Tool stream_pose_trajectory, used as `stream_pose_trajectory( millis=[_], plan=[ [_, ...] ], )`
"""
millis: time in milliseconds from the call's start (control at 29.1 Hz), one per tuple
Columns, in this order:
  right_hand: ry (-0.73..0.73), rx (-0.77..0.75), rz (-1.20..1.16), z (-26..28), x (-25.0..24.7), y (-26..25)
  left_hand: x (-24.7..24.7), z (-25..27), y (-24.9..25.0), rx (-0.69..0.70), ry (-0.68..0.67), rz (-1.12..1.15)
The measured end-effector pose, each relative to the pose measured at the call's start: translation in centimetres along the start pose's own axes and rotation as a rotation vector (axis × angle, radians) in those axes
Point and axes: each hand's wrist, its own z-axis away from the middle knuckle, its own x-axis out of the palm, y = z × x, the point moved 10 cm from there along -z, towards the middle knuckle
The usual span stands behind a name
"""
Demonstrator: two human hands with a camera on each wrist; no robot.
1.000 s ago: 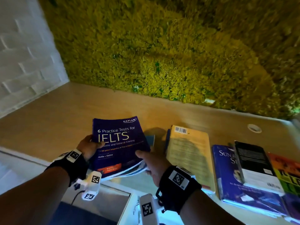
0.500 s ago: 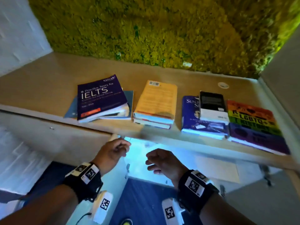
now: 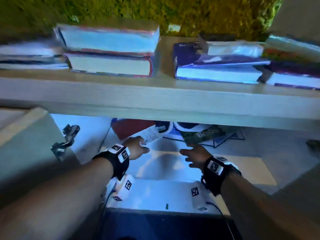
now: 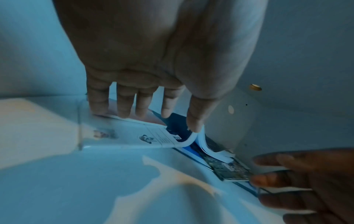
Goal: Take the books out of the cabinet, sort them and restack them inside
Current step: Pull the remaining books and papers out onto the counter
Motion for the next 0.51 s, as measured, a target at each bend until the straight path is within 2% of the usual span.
stream_pose_trajectory(
  millis=[103,172,343,412,481,515],
  plan=[
    [0.042,-0.039,-0.082,-5.8,1.5,0.0,-0.2,-5.3,0.0,0.086,0.115,-0.096],
    [0.065,-0.090,-0.166,-9.0,3.2,0.1,-0.2,-8.3,-1.4,0.082,0.173,-0.152],
    [0.144,-0.173,-0.311,-15.0,4.9,-0.6,0.3,-12.2,-4.5,0.071,0.160,-0.221],
    [0.178,-0.181,-0.232,-17.0,4.6,-1.4,0.7,-12.8,-5.2,0.061,0.144,-0.317],
    [0.225,-0.178,-0.053,-17.7,4.0,-2.4,1.5,-13.1,-5.1,0.080,0.127,-0.398],
    [0.234,-0.123,-0.030,-18.3,3.9,-2.4,1.8,-12.8,-4.6,0.091,0.116,-0.428]
  ],
)
